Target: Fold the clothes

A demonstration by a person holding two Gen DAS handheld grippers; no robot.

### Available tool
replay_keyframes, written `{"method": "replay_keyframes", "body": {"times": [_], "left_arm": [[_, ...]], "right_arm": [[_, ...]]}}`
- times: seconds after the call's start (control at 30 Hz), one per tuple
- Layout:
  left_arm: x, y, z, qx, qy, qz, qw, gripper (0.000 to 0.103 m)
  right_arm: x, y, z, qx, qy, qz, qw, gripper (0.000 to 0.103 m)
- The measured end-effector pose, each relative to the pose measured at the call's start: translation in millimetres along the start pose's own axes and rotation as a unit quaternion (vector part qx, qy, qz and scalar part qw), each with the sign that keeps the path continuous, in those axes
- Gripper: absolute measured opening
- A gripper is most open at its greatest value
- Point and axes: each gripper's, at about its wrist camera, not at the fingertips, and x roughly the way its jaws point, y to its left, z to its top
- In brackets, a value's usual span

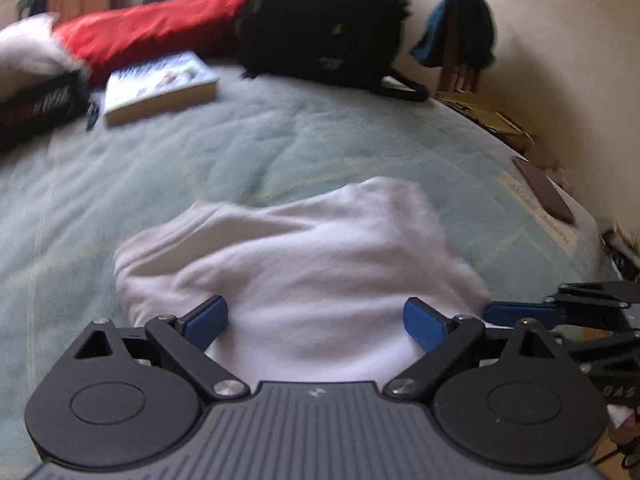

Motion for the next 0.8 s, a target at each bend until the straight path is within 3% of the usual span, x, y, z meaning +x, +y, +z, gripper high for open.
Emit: {"method": "replay_keyframes", "body": {"times": [0.07,0.17,0.3,0.47,0.57,0.7,0.8], "left_arm": [[-8,-15,8,0.023,-0.013,-0.027,0.9993,0.096],[-5,-37,19,0.051,-0.013,-0.064,0.9966,0.096],[28,-57,27,0.068,0.014,-0.076,0.9947,0.096],[47,-61,36,0.056,0.024,-0.054,0.9967,0.096],[21,-59,35,0.059,0.015,-0.048,0.9970,0.097],[-19,-53,19,0.081,0.009,0.008,0.9966,0.097],[-45,-45,-4,0.085,0.020,0.028,0.9958,0.097]], "right_arm": [[-3,1,-3,-0.004,-0.004,0.004,1.000,0.042],[-7,0,-6,-0.001,-0.008,0.009,1.000,0.043],[-12,-2,-8,0.006,-0.011,0.014,1.000,0.043],[-18,-2,-11,0.011,-0.013,0.016,1.000,0.044],[-25,2,-12,0.009,-0.018,0.019,1.000,0.048],[-34,18,-15,-0.013,-0.025,0.027,0.999,0.051],[-36,29,-18,-0.030,-0.019,0.026,0.999,0.052]]}}
